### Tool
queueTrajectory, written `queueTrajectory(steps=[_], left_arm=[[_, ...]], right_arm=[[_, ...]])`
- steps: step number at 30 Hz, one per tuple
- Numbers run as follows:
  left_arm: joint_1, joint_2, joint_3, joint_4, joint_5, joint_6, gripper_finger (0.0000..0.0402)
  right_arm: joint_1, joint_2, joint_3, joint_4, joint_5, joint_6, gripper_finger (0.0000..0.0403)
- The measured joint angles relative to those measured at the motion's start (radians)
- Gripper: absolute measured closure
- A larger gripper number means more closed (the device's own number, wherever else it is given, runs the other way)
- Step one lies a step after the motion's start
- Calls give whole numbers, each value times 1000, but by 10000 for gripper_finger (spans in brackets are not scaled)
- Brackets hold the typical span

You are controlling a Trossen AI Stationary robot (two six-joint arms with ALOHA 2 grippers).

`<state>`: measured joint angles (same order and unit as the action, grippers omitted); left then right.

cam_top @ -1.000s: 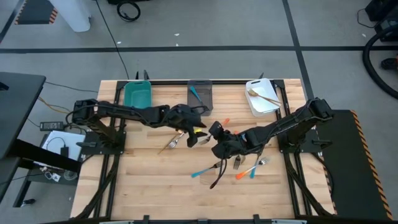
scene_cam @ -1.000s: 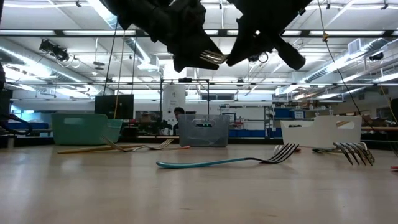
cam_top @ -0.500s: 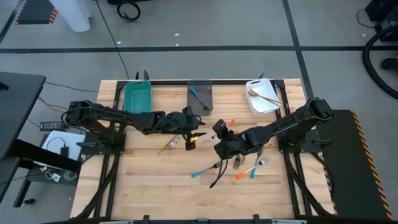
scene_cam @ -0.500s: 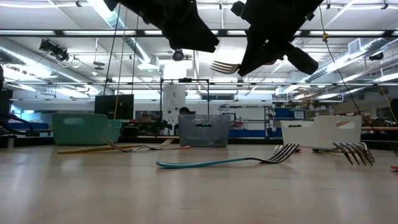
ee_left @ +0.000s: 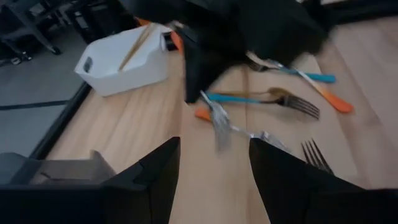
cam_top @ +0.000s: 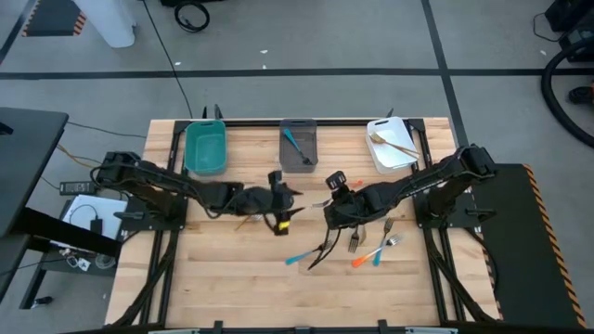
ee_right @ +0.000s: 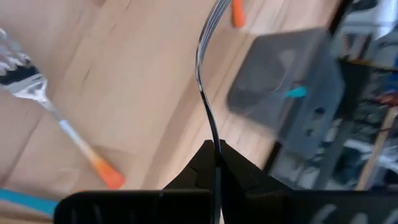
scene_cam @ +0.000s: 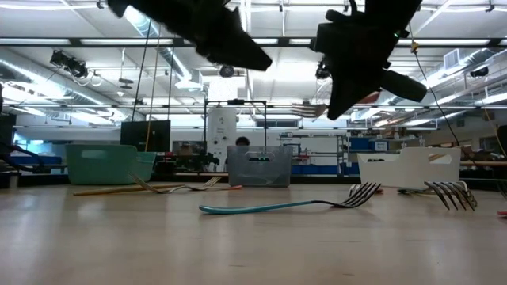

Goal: Sort silverware by color (type)
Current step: Put the bottom left orange fork into the green bin

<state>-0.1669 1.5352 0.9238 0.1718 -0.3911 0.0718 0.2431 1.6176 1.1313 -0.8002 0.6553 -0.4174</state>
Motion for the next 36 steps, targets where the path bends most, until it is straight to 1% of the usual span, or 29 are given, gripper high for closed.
queueTrajectory(steps=[3, 7, 11, 14, 20, 22, 29, 36], left_arm=[[-13, -4, -52, 50, -45, -11, 200], [-20, -47, -84, 70, -91, -14, 200], [-24, -115, -121, 77, -122, -14, 200], [-23, -177, -170, 121, -151, -6, 201], [-4, -296, -282, 295, -152, 56, 201], [10, -332, -300, 300, -152, 71, 201], [48, -413, -303, 310, -152, 127, 201], [10, -451, -303, 294, -143, 149, 201]], right_arm=[[-25, 0, 0, -27, -21, 42, 395], [-80, 0, 0, -34, -48, 81, 395], [-149, 0, 0, -41, -97, 140, 395], [-204, 0, 0, -47, -107, 196, 395], [-309, 0, 0, -53, -88, 260, 395], [-343, 0, 0, -53, -72, 274, 395], [-456, 0, 0, -56, -22, 284, 395], [-553, 0, 0, -116, -16, 308, 395]])
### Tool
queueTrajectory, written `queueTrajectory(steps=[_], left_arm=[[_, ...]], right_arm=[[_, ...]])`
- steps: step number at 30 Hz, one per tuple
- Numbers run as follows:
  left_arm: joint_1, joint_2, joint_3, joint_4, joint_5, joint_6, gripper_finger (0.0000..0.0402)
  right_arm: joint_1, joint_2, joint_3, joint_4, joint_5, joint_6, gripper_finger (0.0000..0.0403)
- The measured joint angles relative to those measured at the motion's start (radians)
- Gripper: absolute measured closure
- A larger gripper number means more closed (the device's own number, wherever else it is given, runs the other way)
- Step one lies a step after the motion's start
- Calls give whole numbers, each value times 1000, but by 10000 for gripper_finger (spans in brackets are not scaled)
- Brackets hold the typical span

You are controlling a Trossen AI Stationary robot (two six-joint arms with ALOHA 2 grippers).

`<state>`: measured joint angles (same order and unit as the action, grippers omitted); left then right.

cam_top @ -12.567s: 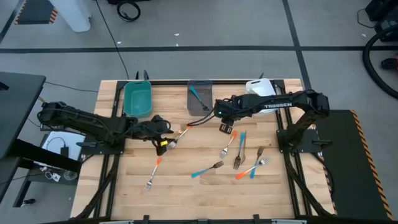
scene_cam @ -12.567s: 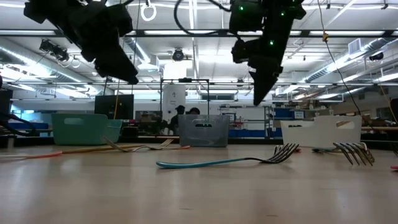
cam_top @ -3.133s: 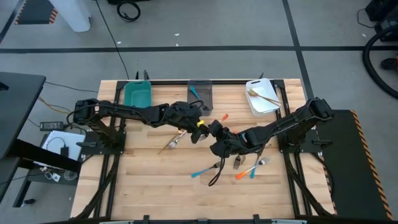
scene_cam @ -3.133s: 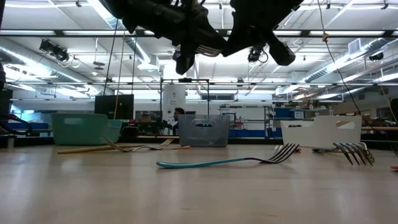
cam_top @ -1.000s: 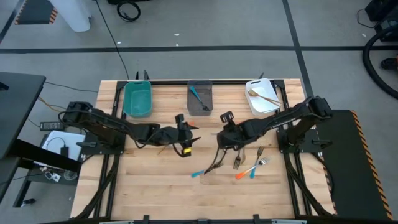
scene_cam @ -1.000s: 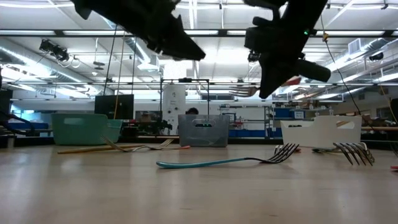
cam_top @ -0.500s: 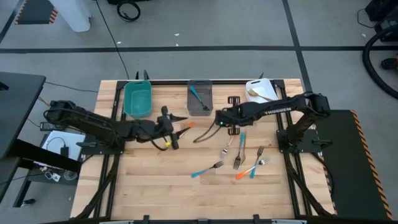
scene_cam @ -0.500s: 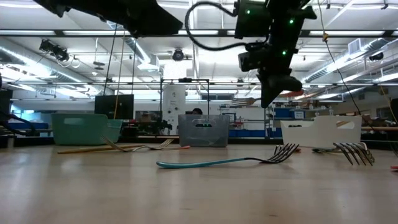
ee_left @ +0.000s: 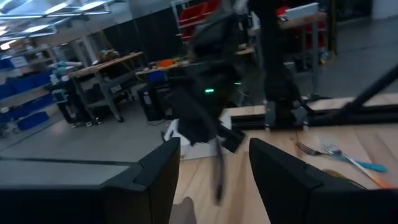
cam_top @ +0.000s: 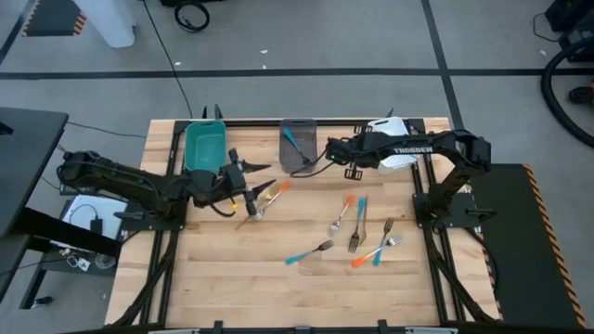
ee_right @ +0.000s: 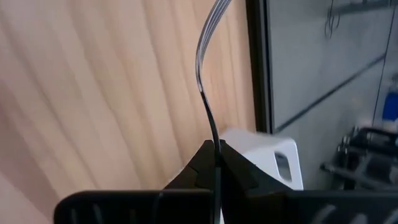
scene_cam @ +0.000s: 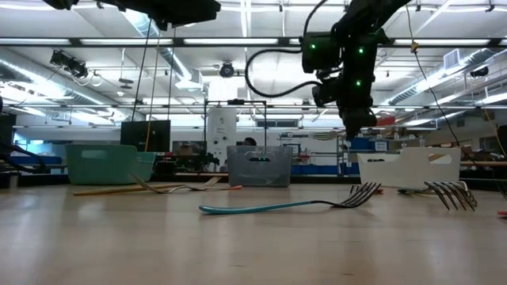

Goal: Sort silverware by color (type)
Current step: Put the bottom left orange fork into the green bin

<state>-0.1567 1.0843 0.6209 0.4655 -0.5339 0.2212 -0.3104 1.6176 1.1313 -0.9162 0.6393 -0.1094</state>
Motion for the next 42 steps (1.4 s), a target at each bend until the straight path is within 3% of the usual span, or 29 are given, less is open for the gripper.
queueTrajectory(steps=[18, 30, 42], left_arm=[[-51, -8, 0, -45, 0, 0, 201], [-55, -41, 0, -106, -7, -1, 201], [-76, -66, 1, -105, -9, -2, 201]], right_arm=[[-188, 0, 0, -178, 52, 29, 395], [-317, 0, -61, -172, 53, 31, 395], [-399, 0, -157, -12, 94, -62, 395]])
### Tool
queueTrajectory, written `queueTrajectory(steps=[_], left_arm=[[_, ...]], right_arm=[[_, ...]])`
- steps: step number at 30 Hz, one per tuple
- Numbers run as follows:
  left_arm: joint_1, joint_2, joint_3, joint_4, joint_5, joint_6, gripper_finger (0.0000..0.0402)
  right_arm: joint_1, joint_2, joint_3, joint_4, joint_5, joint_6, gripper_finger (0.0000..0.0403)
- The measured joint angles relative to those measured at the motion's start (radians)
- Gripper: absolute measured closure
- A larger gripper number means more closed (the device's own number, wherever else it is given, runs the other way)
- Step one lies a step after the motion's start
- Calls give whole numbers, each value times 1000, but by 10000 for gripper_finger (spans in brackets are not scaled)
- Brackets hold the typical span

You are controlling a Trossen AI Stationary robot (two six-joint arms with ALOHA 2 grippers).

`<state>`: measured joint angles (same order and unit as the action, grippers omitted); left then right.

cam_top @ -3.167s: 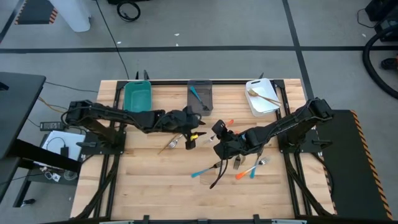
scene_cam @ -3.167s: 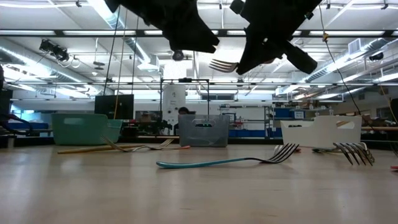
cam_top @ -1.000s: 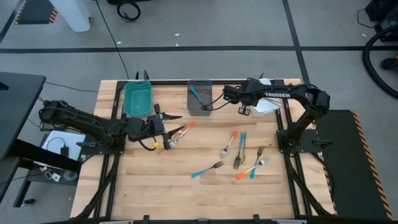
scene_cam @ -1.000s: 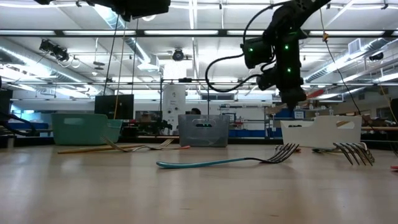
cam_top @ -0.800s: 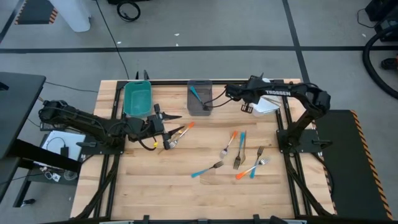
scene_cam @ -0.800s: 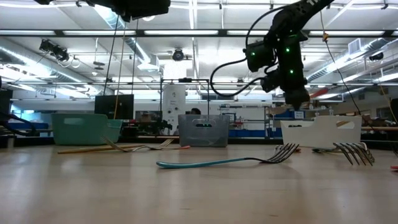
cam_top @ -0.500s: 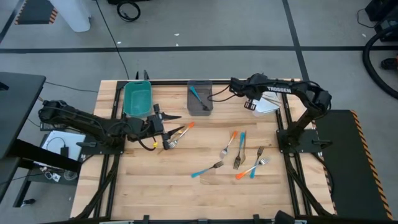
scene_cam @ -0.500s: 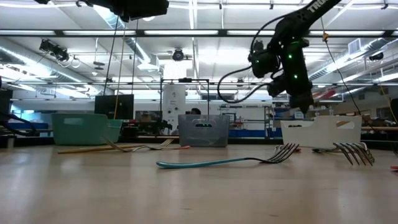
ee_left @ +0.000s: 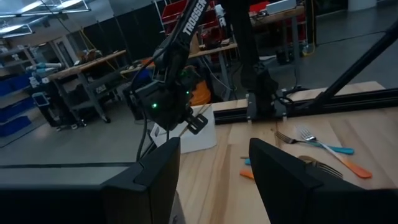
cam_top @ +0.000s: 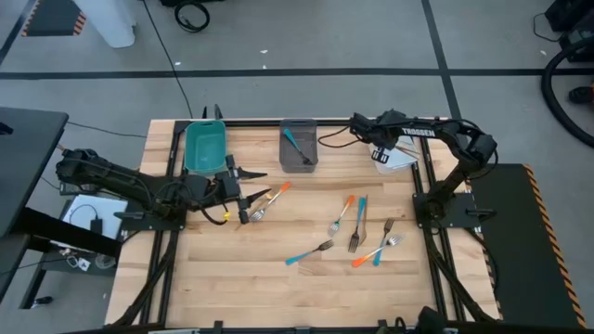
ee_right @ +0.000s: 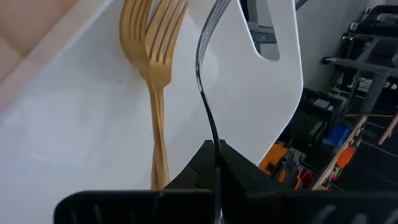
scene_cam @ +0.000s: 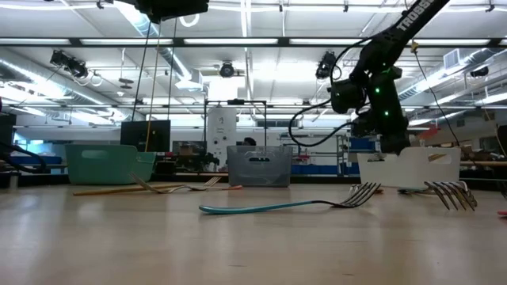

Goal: Sort silverware by color (type)
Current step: Put the bottom left orange fork into the green bin

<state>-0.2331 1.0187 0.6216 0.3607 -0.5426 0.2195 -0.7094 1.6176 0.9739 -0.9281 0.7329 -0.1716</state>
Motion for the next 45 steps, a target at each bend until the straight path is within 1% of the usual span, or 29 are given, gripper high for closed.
queueTrajectory(steps=[5, 10, 14, 18, 29, 35, 39, 41, 44, 45], left_arm=[[-7, 0, 0, 1, 2, 0, 201], [-7, 0, 0, 0, 2, 0, 201], [-7, 0, 0, 0, 2, 0, 201], [-7, 0, 0, 0, 2, 0, 201], [-7, 0, 0, 0, 2, -6, 201], [-7, 0, 0, 0, 2, -6, 201], [-7, 0, 0, 0, 2, -6, 201], [-7, 0, 0, 0, 2, -6, 201], [-7, 0, 0, 0, 2, -6, 201], [-7, 0, 0, 1, 1, -6, 201]], right_arm=[[-16, 0, -37, 90, 5, -50, 395], [-26, 0, -69, 138, 2, -74, 395], [-37, -5, -84, 158, -41, -73, 395], [-40, -4, -87, 157, -62, -61, 393], [-40, -2, -88, 170, -79, -61, 341], [-40, -2, -88, 172, -79, -65, 331], [-45, -1, -88, 181, -117, -71, 336], [-53, -1, -88, 197, -150, -71, 351], [-59, 0, -89, 209, -163, -70, 388], [-61, 1, -89, 211, -171, -71, 393]])
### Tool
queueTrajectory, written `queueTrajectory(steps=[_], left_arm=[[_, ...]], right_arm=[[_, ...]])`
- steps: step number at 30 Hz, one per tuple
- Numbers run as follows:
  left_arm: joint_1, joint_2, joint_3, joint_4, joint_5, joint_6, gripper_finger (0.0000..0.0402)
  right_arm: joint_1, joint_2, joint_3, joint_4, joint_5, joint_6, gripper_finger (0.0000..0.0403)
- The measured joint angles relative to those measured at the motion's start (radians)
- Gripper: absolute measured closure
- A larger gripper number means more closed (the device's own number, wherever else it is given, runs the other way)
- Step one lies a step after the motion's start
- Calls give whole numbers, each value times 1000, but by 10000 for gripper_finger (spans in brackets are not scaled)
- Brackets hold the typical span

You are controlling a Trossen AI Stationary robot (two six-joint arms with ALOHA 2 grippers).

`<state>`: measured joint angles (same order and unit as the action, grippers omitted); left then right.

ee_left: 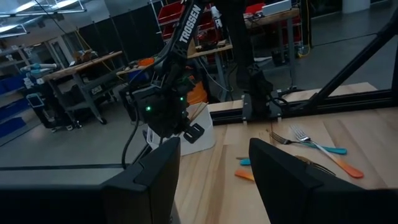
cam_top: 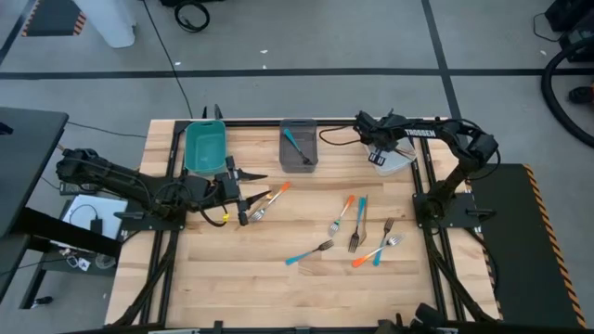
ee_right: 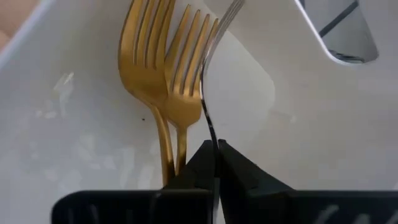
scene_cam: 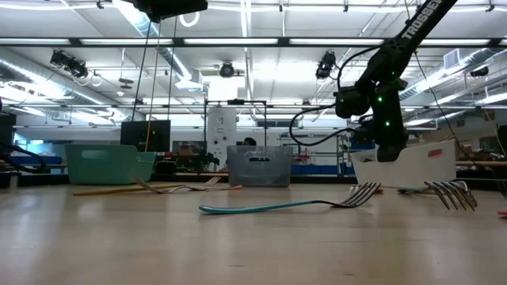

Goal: Sort silverware by color (type)
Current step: Put the bottom left orange fork into the green bin

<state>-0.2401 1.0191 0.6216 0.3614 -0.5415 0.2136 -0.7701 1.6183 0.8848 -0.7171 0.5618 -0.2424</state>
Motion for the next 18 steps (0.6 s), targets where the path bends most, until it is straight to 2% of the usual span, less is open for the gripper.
queueTrajectory(steps=[18], left_arm=[[0, 0, 0, -7, 0, -45, 201]], right_arm=[[-4, -1, 9, -14, 24, -6, 392]])
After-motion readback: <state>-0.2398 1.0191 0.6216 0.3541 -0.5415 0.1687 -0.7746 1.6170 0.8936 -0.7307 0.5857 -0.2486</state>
